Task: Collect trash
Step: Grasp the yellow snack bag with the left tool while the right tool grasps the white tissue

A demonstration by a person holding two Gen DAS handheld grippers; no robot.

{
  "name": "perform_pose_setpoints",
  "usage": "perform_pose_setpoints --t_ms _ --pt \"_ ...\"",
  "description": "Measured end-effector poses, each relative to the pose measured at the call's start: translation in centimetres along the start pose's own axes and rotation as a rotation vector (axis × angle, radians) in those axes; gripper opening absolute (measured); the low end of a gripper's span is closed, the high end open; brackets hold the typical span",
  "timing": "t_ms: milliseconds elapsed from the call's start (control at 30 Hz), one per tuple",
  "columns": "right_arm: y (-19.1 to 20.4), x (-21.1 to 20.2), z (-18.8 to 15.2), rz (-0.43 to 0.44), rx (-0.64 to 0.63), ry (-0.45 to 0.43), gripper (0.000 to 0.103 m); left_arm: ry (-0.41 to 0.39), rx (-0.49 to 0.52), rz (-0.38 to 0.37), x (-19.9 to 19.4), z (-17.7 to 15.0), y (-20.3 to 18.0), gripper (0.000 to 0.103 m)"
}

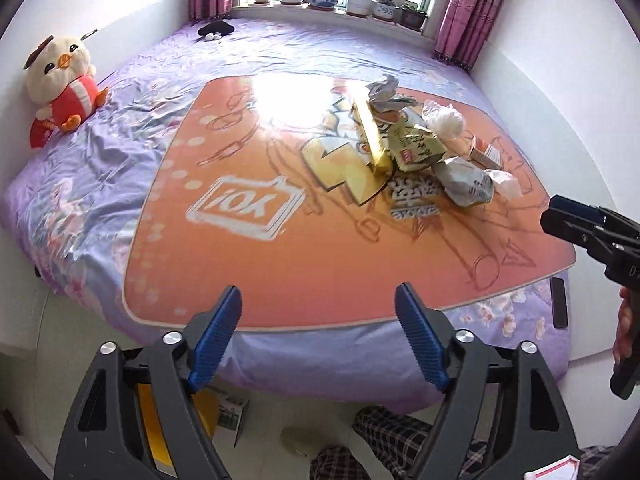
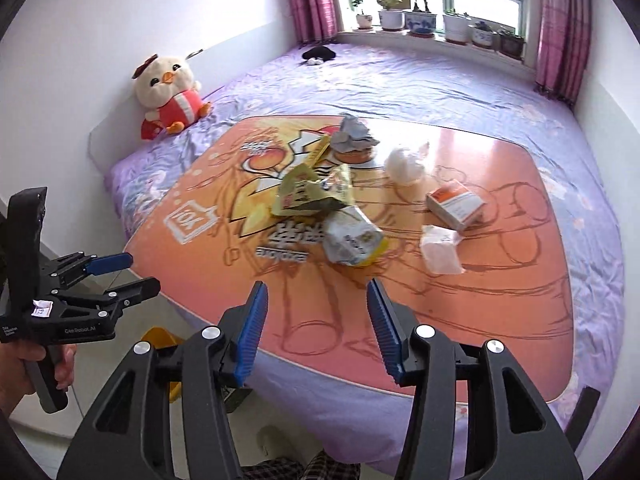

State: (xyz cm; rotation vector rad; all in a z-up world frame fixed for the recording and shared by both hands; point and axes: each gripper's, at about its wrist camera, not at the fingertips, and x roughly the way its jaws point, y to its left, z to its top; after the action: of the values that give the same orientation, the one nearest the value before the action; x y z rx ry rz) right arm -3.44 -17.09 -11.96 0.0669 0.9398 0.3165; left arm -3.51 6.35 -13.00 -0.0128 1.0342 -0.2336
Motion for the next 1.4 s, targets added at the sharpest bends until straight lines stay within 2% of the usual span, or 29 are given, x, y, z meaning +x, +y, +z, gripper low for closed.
perform_pose_setpoints --t_ms 133,367,533,733,867,933,1167,1400 --pt "-3.1 0.0 0.3 -0.063 0.054 -0.019 0.063 0.023 0.049 -0.022 2.1 2.2 -2.8 0.084" --pt "-7.5 2.5 1.0 -0.120 0.139 0.008 0.065 0.036 0.105 -0.025 5.0 5.9 -6.1 0.093" --pt "-8.9 4.8 1.4 -0.113 0.160 0.050 0.065 0.032 0.145 -0.013 7.0 8.7 -7.5 0.094" --pt "-9.8 6.4 2.0 -0.093 0.174 0.070 0.065 0.042 0.177 0.018 9.7 12.0 -8.1 0.086" --pt "-10.3 6.9 2.0 -0.078 0.181 0.088 0.065 0.070 0.205 0.013 11.4 13.0 -8.8 0.073" --pt "-10.4 7.0 2.0 -0.077 0.177 0.090 0.065 0.067 0.227 0.005 11.6 13.1 -9.5 0.070" --pt "-11.3 7.2 2.2 -0.078 0.188 0.094 0.065 0.098 0.239 -0.054 12.7 12.5 -11.4 0.067" --pt "-10.9 7.6 2.8 -0.070 0.168 0.089 0.065 0.107 0.200 -0.038 13.6 13.0 -10.7 0.067"
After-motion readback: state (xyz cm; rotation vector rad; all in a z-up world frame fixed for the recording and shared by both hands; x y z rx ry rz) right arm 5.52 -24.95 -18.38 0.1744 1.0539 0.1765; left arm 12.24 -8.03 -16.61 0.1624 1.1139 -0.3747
